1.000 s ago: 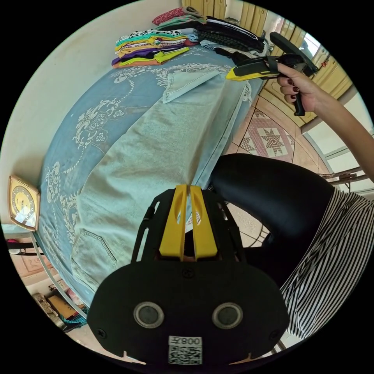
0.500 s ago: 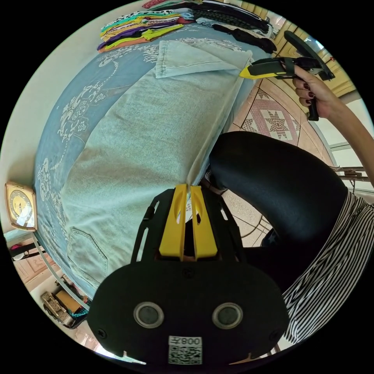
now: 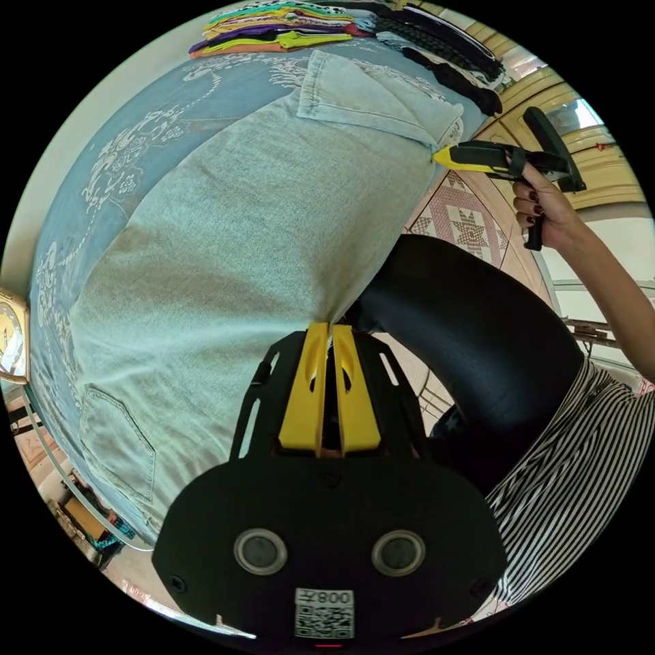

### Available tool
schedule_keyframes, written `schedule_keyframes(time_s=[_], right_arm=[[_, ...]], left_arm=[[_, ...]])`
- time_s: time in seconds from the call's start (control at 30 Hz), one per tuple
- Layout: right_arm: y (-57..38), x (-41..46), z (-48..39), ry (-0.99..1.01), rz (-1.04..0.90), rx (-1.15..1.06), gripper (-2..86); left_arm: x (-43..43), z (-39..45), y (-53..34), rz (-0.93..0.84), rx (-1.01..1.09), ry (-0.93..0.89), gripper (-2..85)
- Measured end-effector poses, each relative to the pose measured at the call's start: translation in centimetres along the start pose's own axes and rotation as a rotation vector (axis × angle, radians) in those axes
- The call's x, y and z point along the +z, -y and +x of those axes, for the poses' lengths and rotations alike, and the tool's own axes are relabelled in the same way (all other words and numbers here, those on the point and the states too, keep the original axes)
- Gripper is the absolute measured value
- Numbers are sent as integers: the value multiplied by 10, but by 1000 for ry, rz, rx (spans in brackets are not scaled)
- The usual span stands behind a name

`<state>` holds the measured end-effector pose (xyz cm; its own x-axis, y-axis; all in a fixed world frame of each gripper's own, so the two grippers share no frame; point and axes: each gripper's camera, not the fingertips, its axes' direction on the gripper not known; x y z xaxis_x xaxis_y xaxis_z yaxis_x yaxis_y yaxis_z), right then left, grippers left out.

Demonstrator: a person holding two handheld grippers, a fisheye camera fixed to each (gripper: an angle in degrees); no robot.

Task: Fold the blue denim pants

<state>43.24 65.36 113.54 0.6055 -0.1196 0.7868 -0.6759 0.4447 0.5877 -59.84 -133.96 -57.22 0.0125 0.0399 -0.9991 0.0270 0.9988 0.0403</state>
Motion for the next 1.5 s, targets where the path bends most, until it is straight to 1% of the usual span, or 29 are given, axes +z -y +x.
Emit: schedule_keyframes(time_s=[0.13, 0.23, 0.33, 0.37, 0.43, 0.5, 0.53, 0.6, 0.7, 0.8, 1.03, 1.23, 1.33, 1.4, 1.5], right_arm=[[-13, -8, -10, -3, 20, -18, 8], [-23, -19, -27, -99, 52, -54, 9], [-29, -29, -59, -172, 94, -158, 20], [-29, -28, -78, -211, 96, -228, 28], [-25, -17, -108, -277, 83, -336, 43], [-21, 7, -146, -373, 58, -494, 55], [-20, 15, -155, -402, 51, -531, 57], [-17, 44, -182, -516, 29, -650, 59], [-14, 77, -201, -635, 4, -743, 59], [-13, 96, -207, -666, -24, -780, 58], [-15, 104, -200, -691, -34, -750, 28], [-14, 88, -181, -639, -17, -696, 3], [-10, 54, -166, -551, 38, -614, 0], [-7, 8, -145, -429, 122, -522, 0], [-7, -54, -104, -299, 238, -386, 0]], left_arm=[[-15, -22, -12, 93, -53, -57, 26], [-28, -42, -23, 195, -112, -148, 34], [-35, -63, -26, 291, -144, -266, 43], [-35, -67, -25, 301, -147, -284, 46], [-32, -85, -14, 318, -167, -343, 54], [-29, -100, 0, 328, -186, -391, 61], [-27, -110, 11, 341, -196, -424, 63], [-24, -126, 29, 356, -220, -466, 65], [-18, -150, 60, 371, -263, -516, 68], [-8, -173, 89, 364, -309, -562, 71], [29, -223, 135, 320, -444, -690, 75], [47, -235, 157, 285, -449, -740, 38], [40, -231, 165, 335, -391, -818, 31], [31, -223, 173, 369, -341, -855, 29], [15, -201, 196, 413, -235, -901, 30]])
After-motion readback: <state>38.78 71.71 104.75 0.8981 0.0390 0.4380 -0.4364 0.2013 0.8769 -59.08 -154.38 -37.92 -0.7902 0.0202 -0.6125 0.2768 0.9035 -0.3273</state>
